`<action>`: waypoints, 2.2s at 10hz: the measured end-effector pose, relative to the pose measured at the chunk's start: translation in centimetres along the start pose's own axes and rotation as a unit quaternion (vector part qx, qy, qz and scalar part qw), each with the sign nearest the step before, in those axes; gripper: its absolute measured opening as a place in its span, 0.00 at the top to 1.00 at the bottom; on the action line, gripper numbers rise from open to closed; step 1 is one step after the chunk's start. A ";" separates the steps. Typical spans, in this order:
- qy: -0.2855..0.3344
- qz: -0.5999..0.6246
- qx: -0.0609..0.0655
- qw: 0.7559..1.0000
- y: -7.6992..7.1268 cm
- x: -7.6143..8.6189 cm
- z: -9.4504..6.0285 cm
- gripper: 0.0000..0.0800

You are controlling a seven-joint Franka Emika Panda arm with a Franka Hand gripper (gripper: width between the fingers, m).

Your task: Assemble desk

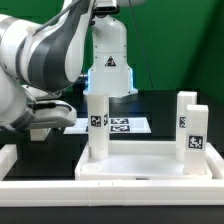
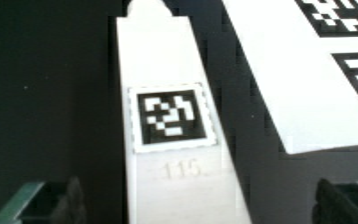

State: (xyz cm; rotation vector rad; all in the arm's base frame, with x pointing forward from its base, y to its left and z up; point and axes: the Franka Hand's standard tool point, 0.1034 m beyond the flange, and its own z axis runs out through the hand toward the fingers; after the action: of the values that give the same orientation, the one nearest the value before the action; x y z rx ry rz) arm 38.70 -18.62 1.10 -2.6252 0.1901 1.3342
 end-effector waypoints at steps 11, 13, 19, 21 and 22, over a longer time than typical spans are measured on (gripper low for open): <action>-0.003 -0.006 -0.001 1.000 0.1 -0.4 -0.6 0.64; 0.031 -0.022 -0.004 0.999 -1.2 -3.0 -5.7 0.64; 0.163 -0.026 -0.014 0.986 -3.4 -3.6 -9.7 0.64; 0.217 -0.051 -0.019 0.975 -4.3 -4.6 -16.7 0.64; 0.242 -0.063 -0.027 0.968 -3.7 -4.8 -18.3 0.64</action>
Offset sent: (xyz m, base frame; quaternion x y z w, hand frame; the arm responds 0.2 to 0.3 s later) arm 0.0000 0.0000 0.0000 0.0000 0.0000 0.0000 1.0000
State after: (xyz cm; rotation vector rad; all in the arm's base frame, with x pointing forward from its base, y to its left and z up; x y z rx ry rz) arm 50.99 -18.99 15.99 -2.9073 0.0517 0.6494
